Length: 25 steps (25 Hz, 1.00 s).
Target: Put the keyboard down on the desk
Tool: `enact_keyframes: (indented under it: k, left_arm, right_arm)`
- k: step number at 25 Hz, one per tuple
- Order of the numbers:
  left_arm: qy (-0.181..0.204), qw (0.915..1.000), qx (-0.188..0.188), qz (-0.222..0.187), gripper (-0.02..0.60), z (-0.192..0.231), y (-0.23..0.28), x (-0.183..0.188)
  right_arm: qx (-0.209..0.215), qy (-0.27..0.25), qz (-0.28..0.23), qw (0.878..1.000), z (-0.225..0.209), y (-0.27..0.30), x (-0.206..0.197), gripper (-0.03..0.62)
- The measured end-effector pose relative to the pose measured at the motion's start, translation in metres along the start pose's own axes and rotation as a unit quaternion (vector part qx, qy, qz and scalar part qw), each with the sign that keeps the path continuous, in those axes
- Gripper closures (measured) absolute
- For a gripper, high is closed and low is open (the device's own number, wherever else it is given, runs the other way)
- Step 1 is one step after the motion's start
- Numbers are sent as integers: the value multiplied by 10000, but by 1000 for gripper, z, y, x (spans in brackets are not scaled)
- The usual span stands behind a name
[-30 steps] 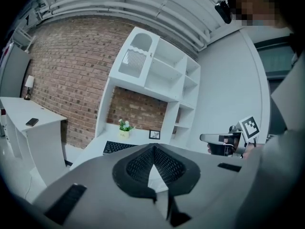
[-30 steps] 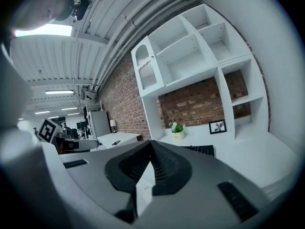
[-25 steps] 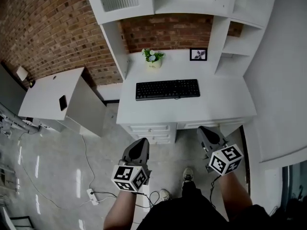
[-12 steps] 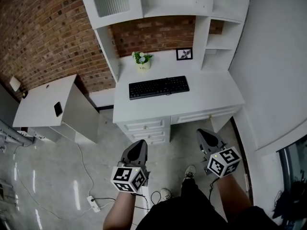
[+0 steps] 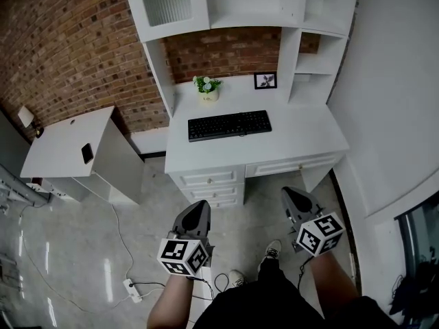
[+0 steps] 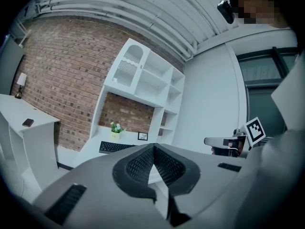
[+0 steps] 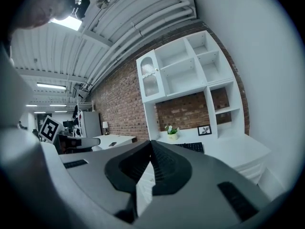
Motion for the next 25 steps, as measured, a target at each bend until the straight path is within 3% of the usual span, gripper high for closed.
enact_keyframes:
  k: [25]
  left_arm:
    - [99, 9999, 39, 26, 563, -35, -3, -7]
  right_arm:
    - [106, 139, -75, 9998, -17, -30, -8, 577]
Point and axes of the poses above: the fingertips, and each gripper's own axes: y forward along the fingers, z to its left, x out of its top, the point moved 7 cm from there along -y, backward along the fingers, and after that the axes turned 5 degrees about -x, right-handed, at the moved point
